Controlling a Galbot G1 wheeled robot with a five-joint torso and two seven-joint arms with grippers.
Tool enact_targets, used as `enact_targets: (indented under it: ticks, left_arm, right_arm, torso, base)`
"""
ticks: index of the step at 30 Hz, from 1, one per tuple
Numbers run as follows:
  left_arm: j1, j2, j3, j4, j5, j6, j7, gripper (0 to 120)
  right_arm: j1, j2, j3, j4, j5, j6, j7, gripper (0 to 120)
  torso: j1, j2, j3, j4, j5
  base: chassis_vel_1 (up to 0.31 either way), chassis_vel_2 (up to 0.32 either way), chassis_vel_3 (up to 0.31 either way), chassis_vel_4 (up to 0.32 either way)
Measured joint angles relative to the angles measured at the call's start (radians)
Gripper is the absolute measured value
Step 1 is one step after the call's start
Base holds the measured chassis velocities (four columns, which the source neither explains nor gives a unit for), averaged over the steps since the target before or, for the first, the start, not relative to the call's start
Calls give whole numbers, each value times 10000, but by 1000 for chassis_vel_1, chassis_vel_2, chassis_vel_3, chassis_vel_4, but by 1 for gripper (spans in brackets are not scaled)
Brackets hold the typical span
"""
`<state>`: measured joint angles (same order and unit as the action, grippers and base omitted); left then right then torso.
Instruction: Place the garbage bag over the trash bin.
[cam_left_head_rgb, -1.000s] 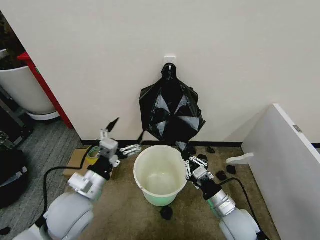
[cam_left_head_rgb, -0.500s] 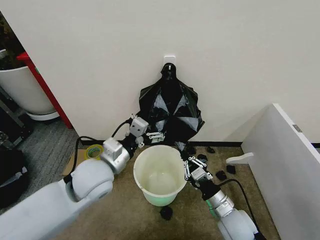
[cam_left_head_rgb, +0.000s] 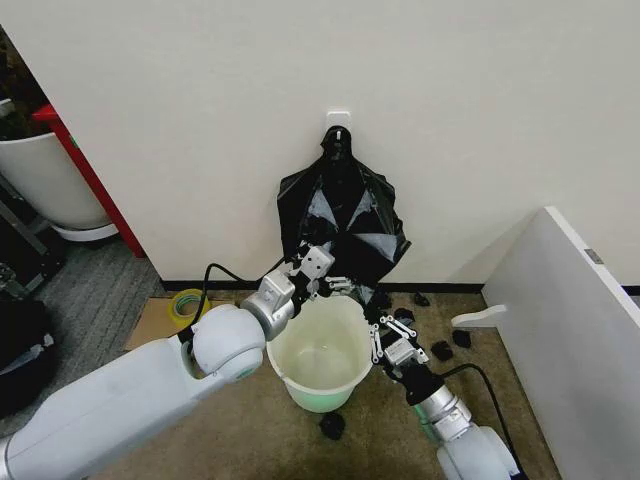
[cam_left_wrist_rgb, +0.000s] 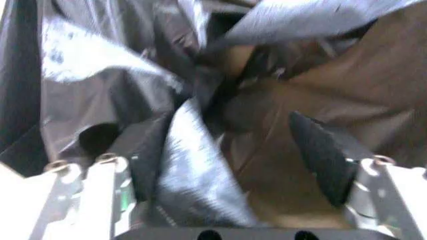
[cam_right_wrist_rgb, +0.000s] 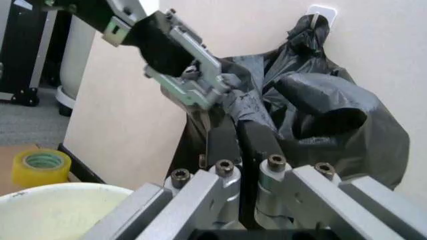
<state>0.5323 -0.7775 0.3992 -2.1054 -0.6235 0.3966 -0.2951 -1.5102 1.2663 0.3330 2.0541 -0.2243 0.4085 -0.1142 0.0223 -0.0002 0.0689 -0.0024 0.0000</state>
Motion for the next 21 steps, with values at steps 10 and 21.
enact_targets:
  ticks: [10, 21]
  left_arm:
    - [-4, -4, -275, -333, -593, 1164, -636, 36]
    - [383, -193, -805, -276, -1048, 413, -1033, 0]
  right_arm:
    - [15, 11, 9, 16, 12, 2, 34, 0]
    - [-68, -61, -37, 149, 209, -176, 58, 0]
  torso:
    - [0, 0, -1, 0, 2]
    - [-1, 2, -1, -1, 1]
  base:
    - [0, 0, 0, 0]
    - [0, 0, 0, 0]
